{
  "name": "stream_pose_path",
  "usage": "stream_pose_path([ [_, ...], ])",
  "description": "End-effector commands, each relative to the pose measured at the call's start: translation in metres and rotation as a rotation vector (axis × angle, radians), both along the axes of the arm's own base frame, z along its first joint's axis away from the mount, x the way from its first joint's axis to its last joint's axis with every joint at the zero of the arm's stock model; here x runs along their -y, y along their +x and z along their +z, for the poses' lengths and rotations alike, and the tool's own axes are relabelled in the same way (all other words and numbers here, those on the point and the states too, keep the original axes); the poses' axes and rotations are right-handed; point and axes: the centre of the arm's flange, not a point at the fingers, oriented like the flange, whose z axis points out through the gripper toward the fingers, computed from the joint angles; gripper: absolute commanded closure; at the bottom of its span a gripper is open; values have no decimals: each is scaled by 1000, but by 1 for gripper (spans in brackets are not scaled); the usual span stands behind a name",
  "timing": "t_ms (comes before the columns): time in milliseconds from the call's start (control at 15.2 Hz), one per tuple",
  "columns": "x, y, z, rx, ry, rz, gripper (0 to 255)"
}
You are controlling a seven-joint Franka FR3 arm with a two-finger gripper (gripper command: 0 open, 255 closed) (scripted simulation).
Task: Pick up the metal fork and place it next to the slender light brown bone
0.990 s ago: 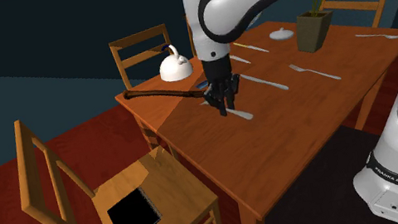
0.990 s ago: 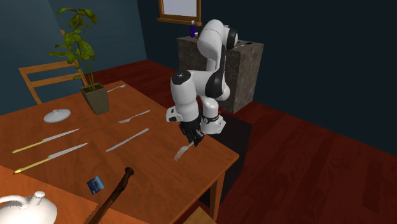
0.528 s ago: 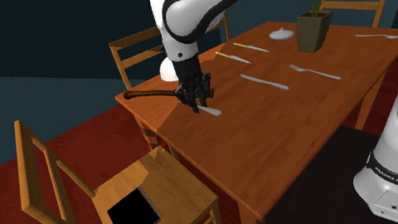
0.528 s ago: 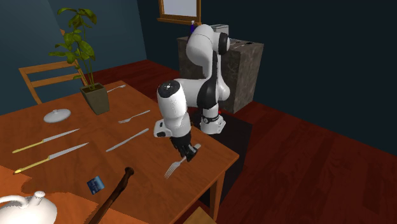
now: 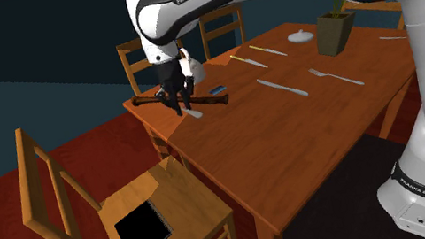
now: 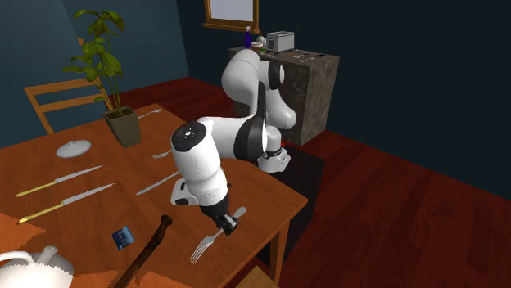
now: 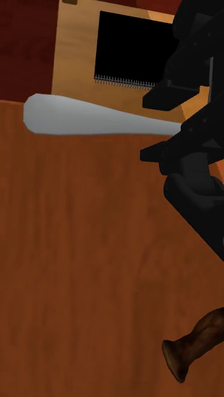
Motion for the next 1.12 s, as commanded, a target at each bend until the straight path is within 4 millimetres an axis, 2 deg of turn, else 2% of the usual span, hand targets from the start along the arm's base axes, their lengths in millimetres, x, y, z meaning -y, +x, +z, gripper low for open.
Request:
stream_pose_path([
  [0,-8,25,-1,0,-1,-2,255],
  [66,-12,41,-1,0,-1,-2,255],
  [1056,-12,41,-80,0,-1,-2,255],
])
